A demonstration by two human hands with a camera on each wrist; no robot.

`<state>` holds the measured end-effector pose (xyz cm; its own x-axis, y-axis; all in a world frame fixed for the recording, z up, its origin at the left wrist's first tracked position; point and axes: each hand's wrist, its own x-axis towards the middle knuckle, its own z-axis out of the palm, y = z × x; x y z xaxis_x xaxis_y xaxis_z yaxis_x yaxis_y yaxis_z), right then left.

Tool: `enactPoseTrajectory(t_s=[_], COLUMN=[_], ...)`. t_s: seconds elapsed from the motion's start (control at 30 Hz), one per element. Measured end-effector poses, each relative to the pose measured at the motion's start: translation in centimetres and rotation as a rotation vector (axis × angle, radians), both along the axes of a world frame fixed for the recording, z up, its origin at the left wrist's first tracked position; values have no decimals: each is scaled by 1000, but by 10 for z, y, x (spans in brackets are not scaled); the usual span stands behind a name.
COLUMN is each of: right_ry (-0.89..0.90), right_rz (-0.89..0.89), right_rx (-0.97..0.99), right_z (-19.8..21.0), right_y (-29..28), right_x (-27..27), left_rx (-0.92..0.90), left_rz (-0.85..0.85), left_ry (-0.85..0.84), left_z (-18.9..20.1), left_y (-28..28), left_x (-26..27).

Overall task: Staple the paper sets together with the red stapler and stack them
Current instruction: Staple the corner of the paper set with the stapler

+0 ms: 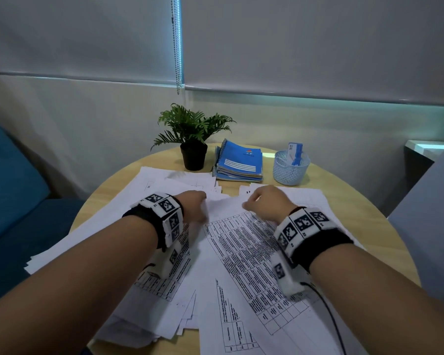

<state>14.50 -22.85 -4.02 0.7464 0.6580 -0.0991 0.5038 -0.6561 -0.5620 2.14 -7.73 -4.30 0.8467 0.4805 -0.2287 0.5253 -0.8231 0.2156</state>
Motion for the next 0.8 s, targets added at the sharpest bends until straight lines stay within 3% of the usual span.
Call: enactPoseTrajectory(t_s=[0.13,0.33,0.53,0.8], right_ry=[171,407,612,720], right_rz=[37,-130,-197,-192], right_rx=[72,145,198,239], right_z=[-8,-14,-10,-14], right_y=[19,26,24,29], right_x=[-22,-25,-27,-32], left_rx=[-114,-208,-263,-345], left_rz=[-4,-39,-66,-40], left_ry=[-209,-354,-419,-463], left_z=[6,1,0,-2], left_y=[-3,-9,-10,-8], left_x=[-4,-12,-16,-18])
